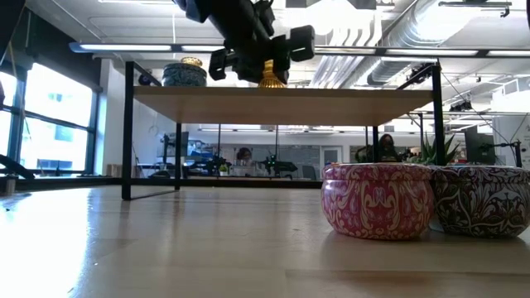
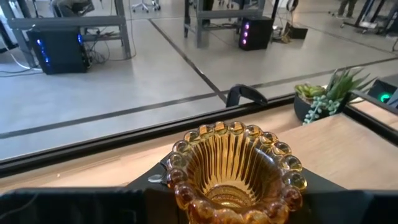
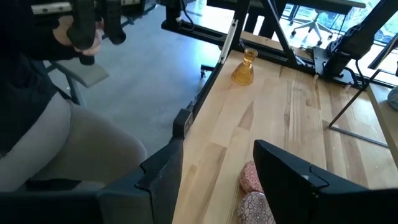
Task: Pick & Place candle stick holders
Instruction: Put the top yellow glass candle holder on the shelf aligned with the other glass candle holder
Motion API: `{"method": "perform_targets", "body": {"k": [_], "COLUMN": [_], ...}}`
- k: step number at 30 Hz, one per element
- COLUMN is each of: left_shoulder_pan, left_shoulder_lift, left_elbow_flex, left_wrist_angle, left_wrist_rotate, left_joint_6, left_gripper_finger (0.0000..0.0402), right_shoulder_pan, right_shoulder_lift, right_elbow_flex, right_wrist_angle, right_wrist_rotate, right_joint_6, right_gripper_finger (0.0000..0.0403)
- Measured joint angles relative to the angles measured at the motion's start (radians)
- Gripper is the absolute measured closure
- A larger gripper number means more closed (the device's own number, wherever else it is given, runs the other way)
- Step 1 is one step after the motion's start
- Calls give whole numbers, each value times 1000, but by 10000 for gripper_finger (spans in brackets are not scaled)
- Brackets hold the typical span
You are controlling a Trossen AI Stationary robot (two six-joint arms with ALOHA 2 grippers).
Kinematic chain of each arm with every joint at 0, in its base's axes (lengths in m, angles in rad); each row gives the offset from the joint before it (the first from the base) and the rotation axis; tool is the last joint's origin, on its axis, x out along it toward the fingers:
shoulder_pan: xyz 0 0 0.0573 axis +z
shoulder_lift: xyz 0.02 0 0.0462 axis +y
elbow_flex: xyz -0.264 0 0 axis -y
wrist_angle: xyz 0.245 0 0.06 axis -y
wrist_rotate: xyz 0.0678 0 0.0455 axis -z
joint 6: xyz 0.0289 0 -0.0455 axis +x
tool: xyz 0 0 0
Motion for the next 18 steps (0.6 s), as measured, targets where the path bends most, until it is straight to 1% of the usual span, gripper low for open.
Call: {"method": "perform_targets", "body": {"k": [4, 9, 13, 14, 15, 18], "left_shoulder_pan": [5, 15, 15, 14, 14, 14], "left_shoulder_lift": [1, 1, 1, 1, 1, 1], "left_elbow_flex": [0, 0, 0, 0, 0, 0], "left_wrist_angle": [6, 9, 9, 9, 8, 7], "left_wrist_rotate": [2, 30, 23, 20, 16, 13], "left_joint_6": [9, 16, 16, 16, 15, 8], "left_gripper_finger": [286, 286, 286, 280, 266, 210], "right_shoulder_pan": [0, 0, 0, 0, 0, 0], "right_shoulder_lift": [20, 27, 27, 27, 27, 27], "right_elbow_flex": [0, 0, 0, 0, 0, 0], "right_wrist_angle": [3, 12, 15, 15, 15, 15], "right_wrist_rotate": [0, 1, 1, 1, 0, 0], "right_joint_6": [0, 2, 4, 6, 7, 7], "right_gripper_finger": [208, 208, 208, 208, 208, 208]}}
